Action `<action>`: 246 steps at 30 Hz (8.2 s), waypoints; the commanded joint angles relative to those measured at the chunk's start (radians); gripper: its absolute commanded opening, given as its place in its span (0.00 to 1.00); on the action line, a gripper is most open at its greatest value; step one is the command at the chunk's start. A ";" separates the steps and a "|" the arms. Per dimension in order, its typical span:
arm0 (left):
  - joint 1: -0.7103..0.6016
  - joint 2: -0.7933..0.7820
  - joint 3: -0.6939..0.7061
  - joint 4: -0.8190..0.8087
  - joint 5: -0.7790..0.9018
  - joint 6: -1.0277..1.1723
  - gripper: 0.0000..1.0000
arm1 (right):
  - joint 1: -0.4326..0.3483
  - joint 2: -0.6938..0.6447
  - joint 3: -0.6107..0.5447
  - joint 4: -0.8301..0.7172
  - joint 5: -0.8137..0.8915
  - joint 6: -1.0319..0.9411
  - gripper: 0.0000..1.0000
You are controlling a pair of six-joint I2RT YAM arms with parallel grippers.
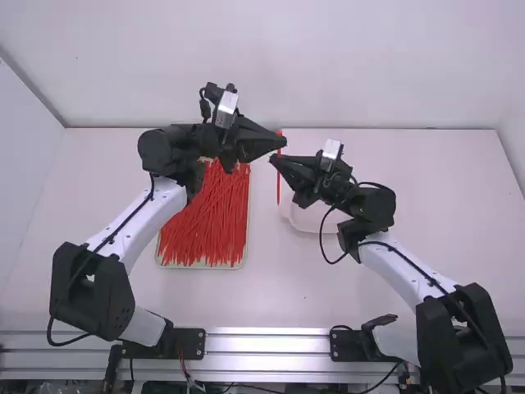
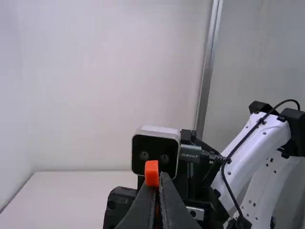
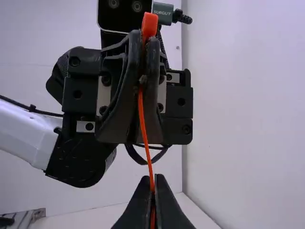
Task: Fasten the cable tie
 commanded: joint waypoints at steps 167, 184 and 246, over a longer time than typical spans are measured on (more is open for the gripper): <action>0.129 0.222 0.330 -1.297 -0.090 -0.178 0.02 | -0.002 -0.003 0.031 -0.549 -0.494 -1.754 0.00; 0.129 0.223 0.330 -1.237 -0.064 -0.168 0.02 | -0.047 -0.003 0.031 -0.582 -0.595 -1.754 0.00; 0.165 0.223 0.333 -0.887 0.165 0.680 0.02 | 0.082 -0.003 0.034 -0.142 0.021 0.342 0.00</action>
